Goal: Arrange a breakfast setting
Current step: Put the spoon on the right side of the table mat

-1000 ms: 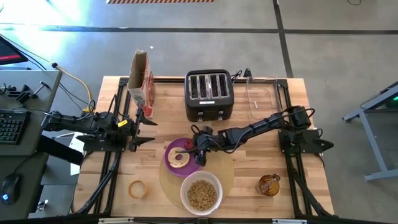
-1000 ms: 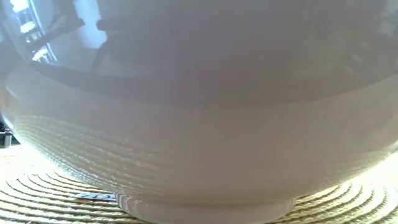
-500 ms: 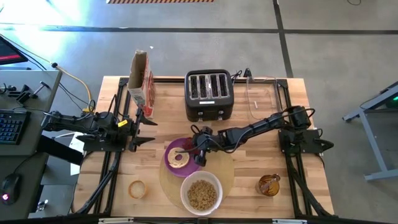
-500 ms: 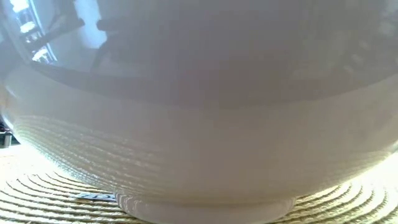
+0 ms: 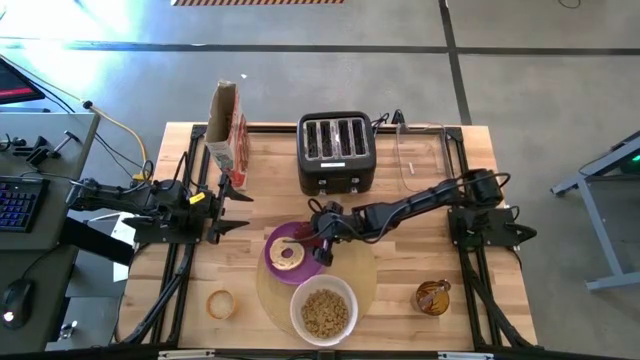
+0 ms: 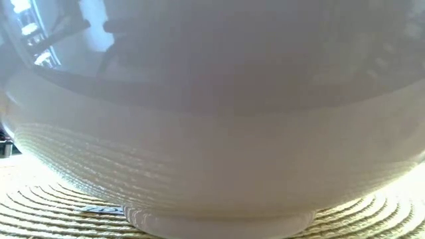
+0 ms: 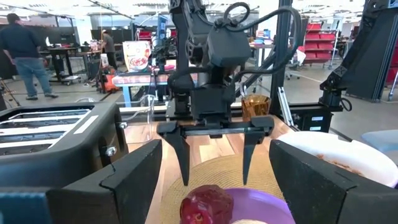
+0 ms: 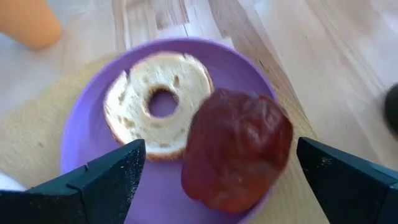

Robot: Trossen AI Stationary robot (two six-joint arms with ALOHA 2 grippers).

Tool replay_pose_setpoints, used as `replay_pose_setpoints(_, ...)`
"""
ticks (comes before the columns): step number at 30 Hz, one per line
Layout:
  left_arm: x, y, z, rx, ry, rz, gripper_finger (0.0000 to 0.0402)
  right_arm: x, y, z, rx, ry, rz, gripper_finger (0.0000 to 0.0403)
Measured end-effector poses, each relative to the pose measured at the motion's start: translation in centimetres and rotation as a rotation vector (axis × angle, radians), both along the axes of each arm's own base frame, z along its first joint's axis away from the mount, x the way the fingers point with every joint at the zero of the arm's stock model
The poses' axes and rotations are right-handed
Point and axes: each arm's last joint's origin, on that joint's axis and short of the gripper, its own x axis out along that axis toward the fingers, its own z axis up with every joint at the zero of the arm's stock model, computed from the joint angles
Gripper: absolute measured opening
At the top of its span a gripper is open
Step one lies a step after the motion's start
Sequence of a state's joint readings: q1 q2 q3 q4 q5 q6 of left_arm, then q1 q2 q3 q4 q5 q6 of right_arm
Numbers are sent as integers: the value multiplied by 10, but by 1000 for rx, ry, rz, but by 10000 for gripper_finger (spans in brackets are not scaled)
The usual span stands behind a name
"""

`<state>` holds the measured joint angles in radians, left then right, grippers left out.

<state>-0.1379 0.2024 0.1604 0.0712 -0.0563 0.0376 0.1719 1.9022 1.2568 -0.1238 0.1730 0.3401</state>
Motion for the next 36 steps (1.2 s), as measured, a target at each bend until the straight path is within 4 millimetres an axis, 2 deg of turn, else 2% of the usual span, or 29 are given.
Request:
replay_pose_setpoints(14,0,0,-1,1,9,0,287,-28,-4,35,46,78,-34,399)
replay_pose_setpoints(23,0,0,-2,3,22,0,287,-62,-1,57,140,228,-90,399)
replay_pose_setpoints(29,0,0,-2,3,24,0,287,-96,14,80,197,297,-139,399)
replay_pose_setpoints(36,0,0,-2,3,23,0,287,-136,43,94,173,367,-207,399)
